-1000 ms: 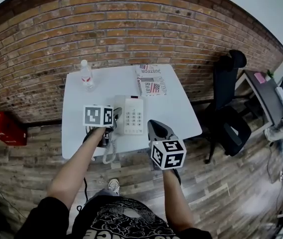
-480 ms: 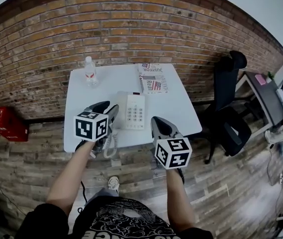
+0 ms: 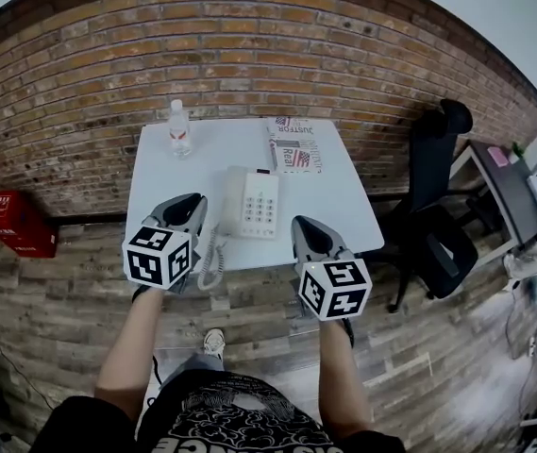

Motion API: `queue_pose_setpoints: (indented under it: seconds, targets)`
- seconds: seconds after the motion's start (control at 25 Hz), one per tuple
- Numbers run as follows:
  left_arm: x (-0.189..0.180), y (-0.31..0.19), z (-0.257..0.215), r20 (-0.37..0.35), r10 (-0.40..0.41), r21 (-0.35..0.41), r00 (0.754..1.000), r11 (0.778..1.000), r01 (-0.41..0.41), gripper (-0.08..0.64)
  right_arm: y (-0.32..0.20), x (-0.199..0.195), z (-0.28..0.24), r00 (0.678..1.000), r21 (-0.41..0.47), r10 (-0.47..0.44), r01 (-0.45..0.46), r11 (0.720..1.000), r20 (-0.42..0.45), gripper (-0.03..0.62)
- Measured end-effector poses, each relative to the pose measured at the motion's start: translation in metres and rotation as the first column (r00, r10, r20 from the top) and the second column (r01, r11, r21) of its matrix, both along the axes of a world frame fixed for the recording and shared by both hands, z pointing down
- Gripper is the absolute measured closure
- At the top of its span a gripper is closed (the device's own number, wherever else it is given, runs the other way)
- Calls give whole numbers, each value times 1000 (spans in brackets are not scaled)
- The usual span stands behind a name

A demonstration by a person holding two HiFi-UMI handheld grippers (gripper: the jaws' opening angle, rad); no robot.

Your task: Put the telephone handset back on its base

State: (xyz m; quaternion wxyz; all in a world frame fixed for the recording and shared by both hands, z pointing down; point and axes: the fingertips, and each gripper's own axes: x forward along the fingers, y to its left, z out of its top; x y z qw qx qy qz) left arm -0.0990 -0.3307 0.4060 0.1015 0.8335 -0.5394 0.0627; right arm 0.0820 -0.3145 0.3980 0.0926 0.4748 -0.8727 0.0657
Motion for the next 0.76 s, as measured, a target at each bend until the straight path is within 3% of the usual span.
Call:
queue_pose_setpoints:
  seconds: [0.28, 0.76]
  targets:
    - [-6, 17, 5, 41, -22, 5, 999, 1000, 21, 550, 6, 4, -4, 1000, 11, -10, 10, 1000, 0, 592]
    - [-15, 20, 5, 8, -35, 11, 999, 999, 35, 554, 6, 2, -2, 1000, 9, -13, 13, 1000, -6, 592]
